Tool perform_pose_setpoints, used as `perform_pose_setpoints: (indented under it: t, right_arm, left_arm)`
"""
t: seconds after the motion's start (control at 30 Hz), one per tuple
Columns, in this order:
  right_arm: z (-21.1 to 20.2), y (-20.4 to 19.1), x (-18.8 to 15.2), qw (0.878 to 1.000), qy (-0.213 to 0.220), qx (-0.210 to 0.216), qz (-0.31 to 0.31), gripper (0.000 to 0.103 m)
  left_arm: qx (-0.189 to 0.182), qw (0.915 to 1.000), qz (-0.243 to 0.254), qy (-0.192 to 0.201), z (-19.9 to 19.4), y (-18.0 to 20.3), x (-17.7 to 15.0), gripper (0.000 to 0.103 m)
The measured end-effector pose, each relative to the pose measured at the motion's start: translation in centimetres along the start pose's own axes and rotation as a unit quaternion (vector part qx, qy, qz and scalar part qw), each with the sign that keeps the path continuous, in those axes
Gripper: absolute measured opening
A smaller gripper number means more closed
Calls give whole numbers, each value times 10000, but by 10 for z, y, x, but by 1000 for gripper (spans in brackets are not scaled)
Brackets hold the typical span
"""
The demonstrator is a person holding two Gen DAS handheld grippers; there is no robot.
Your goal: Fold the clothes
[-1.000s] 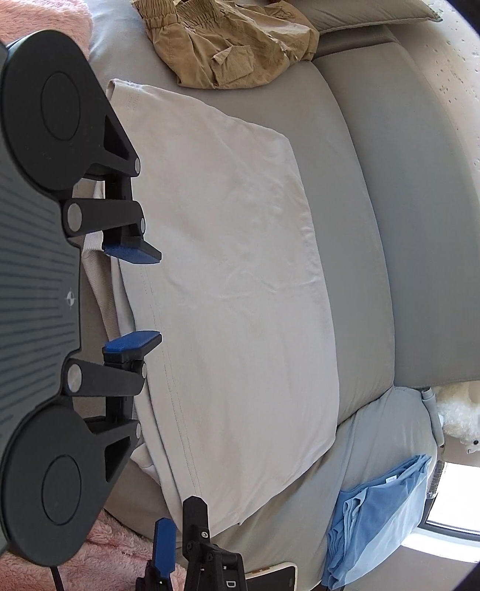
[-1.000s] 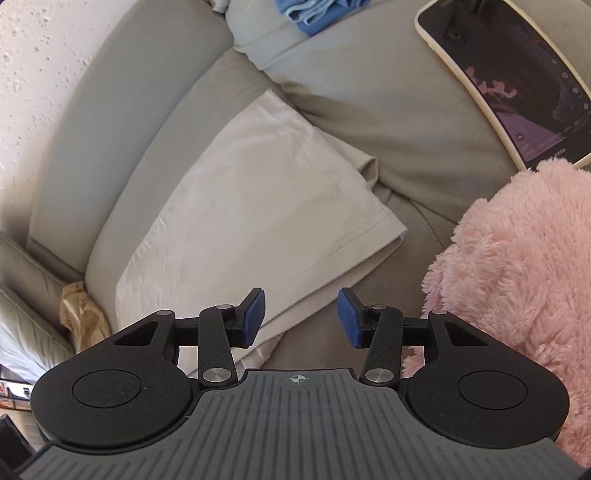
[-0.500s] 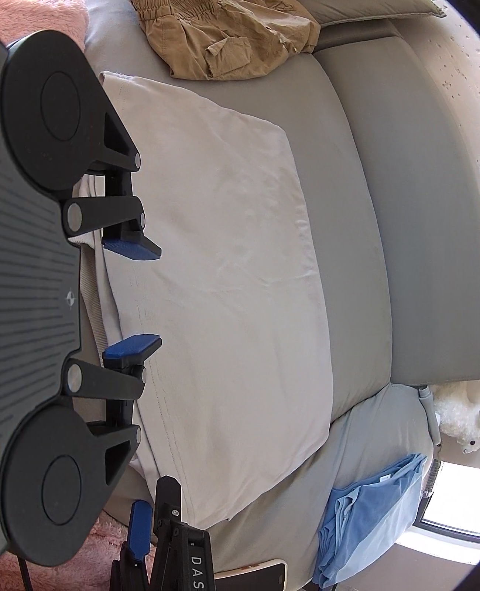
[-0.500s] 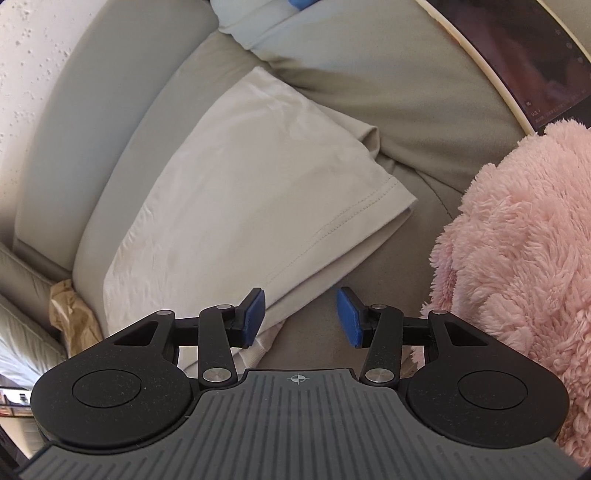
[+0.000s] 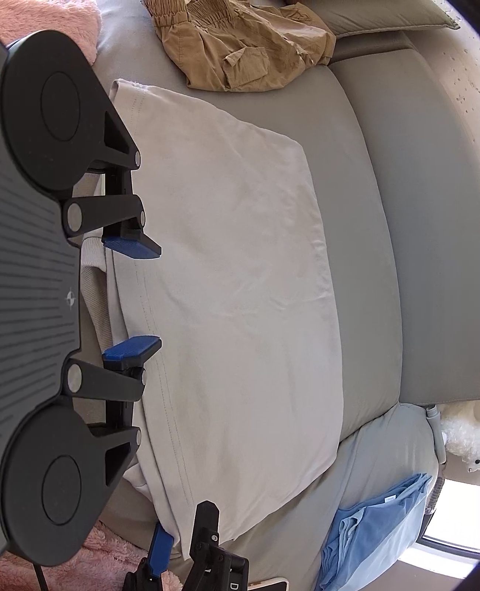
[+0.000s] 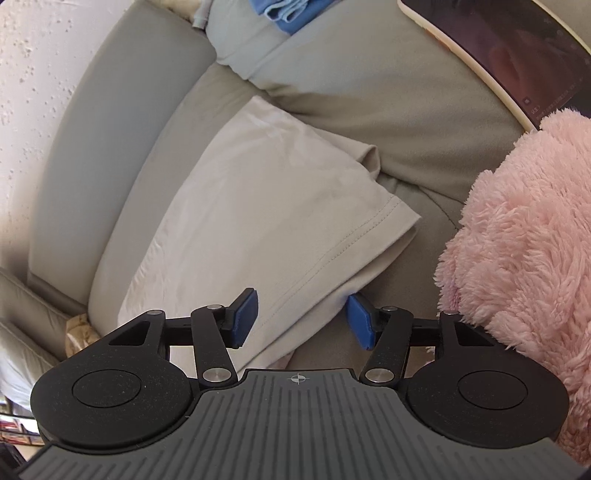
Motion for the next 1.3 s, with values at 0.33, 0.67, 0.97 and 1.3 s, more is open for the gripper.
perform_pose_setpoints:
  t: [0.33,0.67,0.97,1.3]
  right_arm:
    - [5,4,25,9985,434,-183,-281,46]
    - [11,9,46,9931,1045,-208,-484,48]
    - [23,19,71,9906,1200,-296,-590,55]
    - [29,23,76,9897,1171,-466,-674,50]
  left_arm:
    - [68,9999,-57,96,-3,-5,5,47]
    - [158,9998,-134,36,8,-13,9,47]
    - [10,9999,-172,-5,17,-13,13,47]
    - [-24,9997,-231,-73,21,-17,10,47]
Point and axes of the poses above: each gripper's, at about its wrist camera, not at the fingertips, and z roughly the way its jaws point, y to its right, x to its top, the point moved 8 cm from there along z, roughly the way its jaws point, and after that the axes turned 11 degrees about -y, right-handed, at the moved point
